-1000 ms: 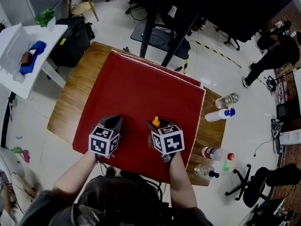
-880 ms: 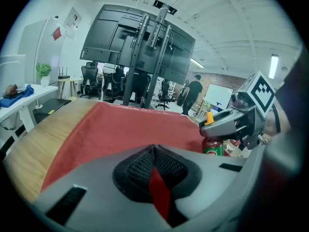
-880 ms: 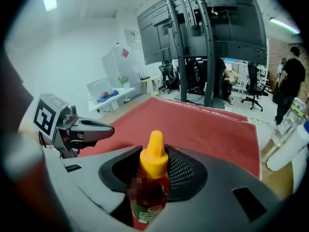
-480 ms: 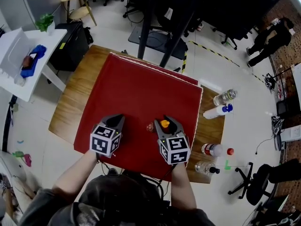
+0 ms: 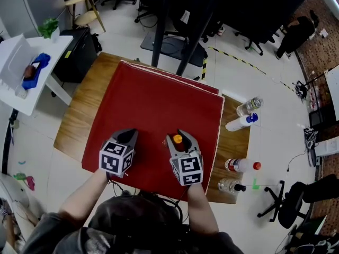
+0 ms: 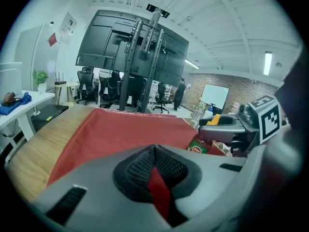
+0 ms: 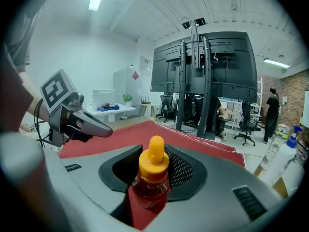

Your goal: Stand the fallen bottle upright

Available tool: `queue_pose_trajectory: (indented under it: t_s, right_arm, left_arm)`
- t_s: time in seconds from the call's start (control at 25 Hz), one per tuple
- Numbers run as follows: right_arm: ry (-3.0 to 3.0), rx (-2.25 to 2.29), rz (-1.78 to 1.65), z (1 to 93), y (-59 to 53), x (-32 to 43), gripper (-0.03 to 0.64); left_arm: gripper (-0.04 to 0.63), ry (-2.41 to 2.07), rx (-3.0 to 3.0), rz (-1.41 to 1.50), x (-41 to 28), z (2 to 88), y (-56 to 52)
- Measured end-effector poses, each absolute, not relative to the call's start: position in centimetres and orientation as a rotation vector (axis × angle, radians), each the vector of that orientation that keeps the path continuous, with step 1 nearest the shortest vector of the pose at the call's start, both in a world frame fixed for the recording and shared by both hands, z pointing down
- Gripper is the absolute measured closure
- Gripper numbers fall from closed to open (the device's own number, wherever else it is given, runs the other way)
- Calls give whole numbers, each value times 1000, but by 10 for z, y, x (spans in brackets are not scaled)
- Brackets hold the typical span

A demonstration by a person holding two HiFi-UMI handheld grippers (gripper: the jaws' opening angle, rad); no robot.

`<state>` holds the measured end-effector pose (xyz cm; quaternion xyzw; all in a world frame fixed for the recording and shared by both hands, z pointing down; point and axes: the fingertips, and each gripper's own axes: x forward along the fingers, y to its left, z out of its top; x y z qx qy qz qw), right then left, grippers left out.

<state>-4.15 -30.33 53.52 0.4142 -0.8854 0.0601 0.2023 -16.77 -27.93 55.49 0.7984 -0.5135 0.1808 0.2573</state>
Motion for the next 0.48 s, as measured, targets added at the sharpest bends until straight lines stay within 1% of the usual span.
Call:
queue_pose_trajectory:
  t_s: [0.2, 0.48]
  right_arm:
    - [-2500, 1151, 144, 537, -299, -49, 457]
    - [-2526, 1191, 241, 534, -297, -48, 457]
  left_arm:
    - [568, -1395, 2168, 486, -167, 554, -271]
    - [568, -1394, 2217, 434, -169, 534, -262]
